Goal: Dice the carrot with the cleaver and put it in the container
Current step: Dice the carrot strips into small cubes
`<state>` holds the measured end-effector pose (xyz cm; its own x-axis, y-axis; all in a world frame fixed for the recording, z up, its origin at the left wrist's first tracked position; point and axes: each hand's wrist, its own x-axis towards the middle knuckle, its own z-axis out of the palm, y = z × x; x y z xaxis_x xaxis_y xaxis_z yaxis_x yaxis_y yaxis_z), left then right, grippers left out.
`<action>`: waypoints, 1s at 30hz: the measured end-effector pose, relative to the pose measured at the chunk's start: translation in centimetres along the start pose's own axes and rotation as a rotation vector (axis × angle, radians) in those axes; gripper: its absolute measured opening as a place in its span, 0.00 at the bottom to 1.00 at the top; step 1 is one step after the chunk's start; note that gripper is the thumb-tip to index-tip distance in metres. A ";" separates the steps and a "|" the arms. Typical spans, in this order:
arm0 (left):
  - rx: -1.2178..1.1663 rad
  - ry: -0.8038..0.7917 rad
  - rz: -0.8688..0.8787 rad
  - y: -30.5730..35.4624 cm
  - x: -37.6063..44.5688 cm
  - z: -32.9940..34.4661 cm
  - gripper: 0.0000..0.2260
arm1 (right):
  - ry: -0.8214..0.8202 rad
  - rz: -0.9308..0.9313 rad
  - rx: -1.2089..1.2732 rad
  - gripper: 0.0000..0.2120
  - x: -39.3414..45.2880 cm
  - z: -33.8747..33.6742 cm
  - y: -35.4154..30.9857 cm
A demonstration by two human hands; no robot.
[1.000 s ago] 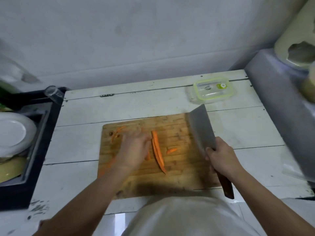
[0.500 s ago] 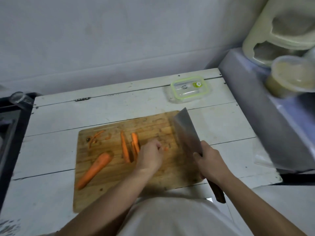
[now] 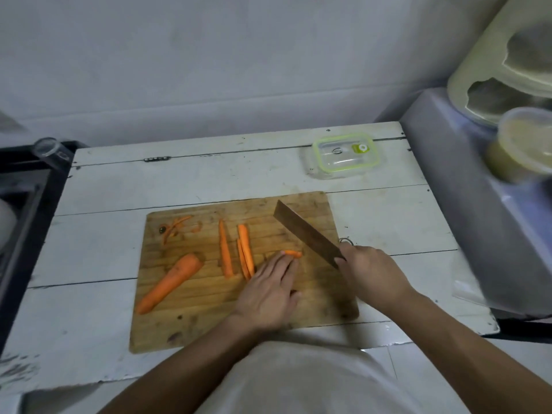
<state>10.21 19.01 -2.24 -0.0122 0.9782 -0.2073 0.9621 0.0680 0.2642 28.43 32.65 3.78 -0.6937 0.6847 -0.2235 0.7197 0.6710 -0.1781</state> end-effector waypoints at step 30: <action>0.099 0.018 -0.007 -1.0 0.4 1.4 0.30 | -0.030 0.017 -0.222 0.09 -1.8 1.3 -3.6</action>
<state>9.61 19.04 -3.90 -0.0234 0.9811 -0.1920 0.9842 0.0563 0.1678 27.10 28.59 3.61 -0.6781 0.6899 -0.2536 0.7051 0.7079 0.0404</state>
